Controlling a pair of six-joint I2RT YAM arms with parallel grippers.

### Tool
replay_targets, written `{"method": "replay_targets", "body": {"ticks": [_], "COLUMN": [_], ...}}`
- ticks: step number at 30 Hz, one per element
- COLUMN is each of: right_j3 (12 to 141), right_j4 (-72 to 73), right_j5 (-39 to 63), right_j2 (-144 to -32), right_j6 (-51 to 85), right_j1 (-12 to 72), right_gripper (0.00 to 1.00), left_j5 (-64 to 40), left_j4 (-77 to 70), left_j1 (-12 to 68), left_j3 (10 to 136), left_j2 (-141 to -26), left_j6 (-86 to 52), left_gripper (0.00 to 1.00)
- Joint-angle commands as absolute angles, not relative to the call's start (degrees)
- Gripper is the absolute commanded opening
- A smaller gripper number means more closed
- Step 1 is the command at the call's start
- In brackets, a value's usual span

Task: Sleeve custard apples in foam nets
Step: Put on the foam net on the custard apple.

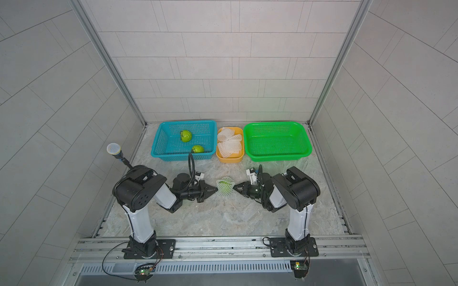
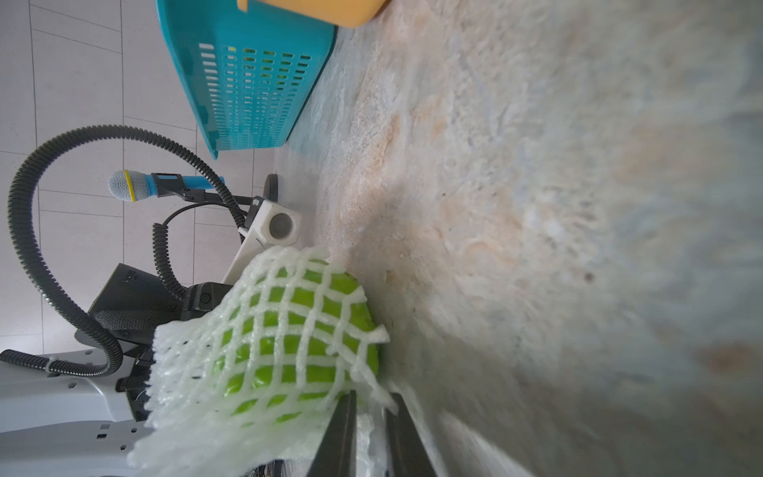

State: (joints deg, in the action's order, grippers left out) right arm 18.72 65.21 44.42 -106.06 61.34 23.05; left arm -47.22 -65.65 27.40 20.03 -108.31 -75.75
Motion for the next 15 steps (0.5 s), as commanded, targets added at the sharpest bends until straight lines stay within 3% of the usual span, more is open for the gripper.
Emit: {"method": "replay_targets", "body": {"ticks": [1, 6, 10, 15], "right_j3": [18.1, 20.2, 24.1, 25.0], "right_j4": [55.5, 41.2, 25.2, 22.4], "right_j5": [40.2, 36.6, 32.9, 31.6], "right_j2": [-105.7, -100.2, -95.6, -93.4], "right_j6": [56.8, 49.9, 42.4, 41.8], "right_j1": [23.2, 24.1, 26.1, 26.4], "right_gripper": [0.18, 0.13, 0.14, 0.16], "left_j5": [-47.0, -46.7, -46.1, -45.9], "left_j4": [-62.5, -58.6, -54.8, -53.8], "left_j1": [27.6, 27.7, 27.9, 27.9], "left_j3": [20.3, 20.9, 21.3, 21.6], "left_j2": [-107.7, -106.2, -104.6, -104.0], "left_j6": [-73.8, -71.7, -69.7, -69.0], "left_gripper": [0.01, 0.01, 0.01, 0.03]}}
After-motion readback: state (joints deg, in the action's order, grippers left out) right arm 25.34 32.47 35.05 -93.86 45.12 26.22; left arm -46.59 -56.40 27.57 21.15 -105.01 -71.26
